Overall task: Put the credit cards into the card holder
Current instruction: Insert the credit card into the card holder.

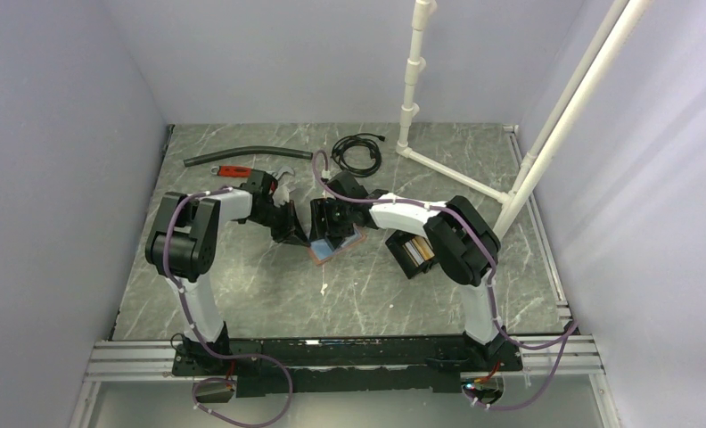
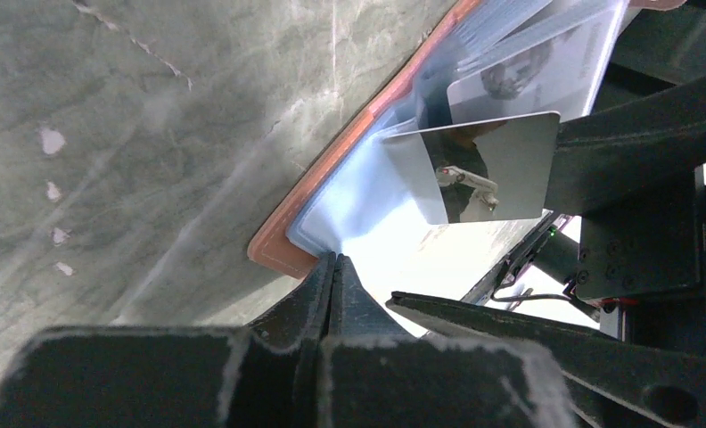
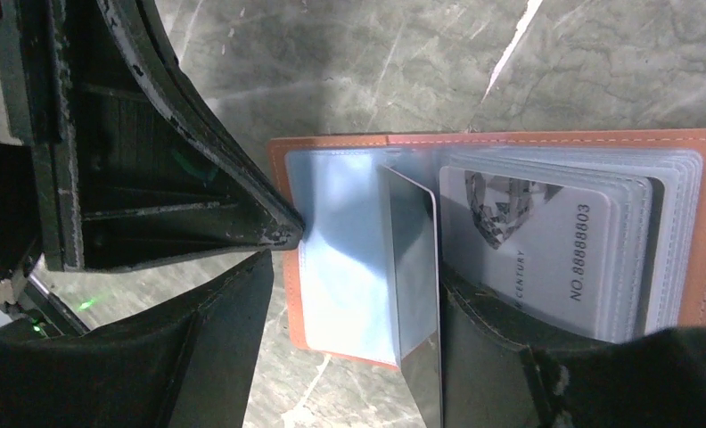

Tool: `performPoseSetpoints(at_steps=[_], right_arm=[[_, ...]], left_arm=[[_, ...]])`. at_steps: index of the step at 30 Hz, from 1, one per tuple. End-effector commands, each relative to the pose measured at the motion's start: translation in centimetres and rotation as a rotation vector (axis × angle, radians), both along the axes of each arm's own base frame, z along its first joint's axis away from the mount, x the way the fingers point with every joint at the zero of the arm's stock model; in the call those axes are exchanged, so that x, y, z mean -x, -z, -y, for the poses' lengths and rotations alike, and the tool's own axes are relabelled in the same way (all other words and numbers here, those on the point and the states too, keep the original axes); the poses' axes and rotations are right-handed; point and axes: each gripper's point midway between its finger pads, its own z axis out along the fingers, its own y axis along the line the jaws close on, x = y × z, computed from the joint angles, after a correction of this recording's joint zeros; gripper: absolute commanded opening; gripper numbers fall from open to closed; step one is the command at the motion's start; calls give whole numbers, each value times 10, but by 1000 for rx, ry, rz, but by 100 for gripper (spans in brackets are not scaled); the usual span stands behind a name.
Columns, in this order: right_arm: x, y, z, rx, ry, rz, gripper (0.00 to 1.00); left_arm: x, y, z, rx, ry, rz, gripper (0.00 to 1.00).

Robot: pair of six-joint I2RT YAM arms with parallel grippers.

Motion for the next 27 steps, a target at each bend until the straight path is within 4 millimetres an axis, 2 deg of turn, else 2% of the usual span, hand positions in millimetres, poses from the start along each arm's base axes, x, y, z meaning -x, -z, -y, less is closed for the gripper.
performPoseSetpoints(at_steps=[1, 6, 17, 27], right_arm=[[0, 0, 30, 116, -4, 12, 64], [-9, -9, 37, 101, -3, 36, 64], [-15, -25, 44, 69, -1, 56, 61], [-14, -13, 47, 62, 5, 17, 41]], left_arm=[[12, 22, -17, -138, 16, -73, 0], [11, 22, -19, -151, 27, -65, 0], [13, 21, -14, -152, 53, -53, 0], [14, 18, -11, -142, 62, -43, 0]])
